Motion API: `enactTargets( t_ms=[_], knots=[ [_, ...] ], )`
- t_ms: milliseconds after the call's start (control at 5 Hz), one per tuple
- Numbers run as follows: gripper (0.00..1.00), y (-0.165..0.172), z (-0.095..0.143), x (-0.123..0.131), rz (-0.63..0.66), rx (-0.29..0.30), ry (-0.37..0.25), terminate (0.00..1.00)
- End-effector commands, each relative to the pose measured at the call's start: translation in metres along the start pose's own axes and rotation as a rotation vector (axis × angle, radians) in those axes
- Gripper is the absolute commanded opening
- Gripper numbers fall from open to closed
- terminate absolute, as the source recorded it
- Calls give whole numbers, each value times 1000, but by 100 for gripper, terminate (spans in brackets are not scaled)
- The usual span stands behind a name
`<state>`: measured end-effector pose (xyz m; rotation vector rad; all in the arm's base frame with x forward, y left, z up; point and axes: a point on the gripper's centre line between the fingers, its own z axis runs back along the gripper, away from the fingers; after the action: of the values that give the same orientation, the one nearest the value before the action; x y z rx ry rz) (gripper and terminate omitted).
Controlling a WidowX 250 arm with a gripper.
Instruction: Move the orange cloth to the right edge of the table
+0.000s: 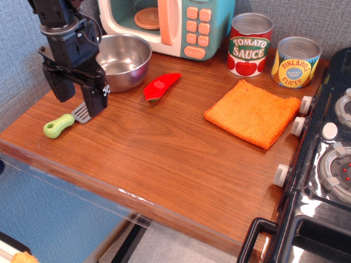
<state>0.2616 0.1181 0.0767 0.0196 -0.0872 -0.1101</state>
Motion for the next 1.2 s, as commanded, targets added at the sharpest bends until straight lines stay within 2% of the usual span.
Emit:
enactTargets(
  t_ms=[0, 200, 400, 800, 1000],
  knots=[
    [100, 0, 0, 0, 0, 0, 0, 0],
    [100, -14, -1, 9, -43, 0, -9, 0],
    [100, -38, -1, 32, -106, 14, -30, 0],
    [100, -108, -3, 102, -165, 14, -75, 0],
    [100, -140, -3, 135, -150, 0, -100, 0]
  ],
)
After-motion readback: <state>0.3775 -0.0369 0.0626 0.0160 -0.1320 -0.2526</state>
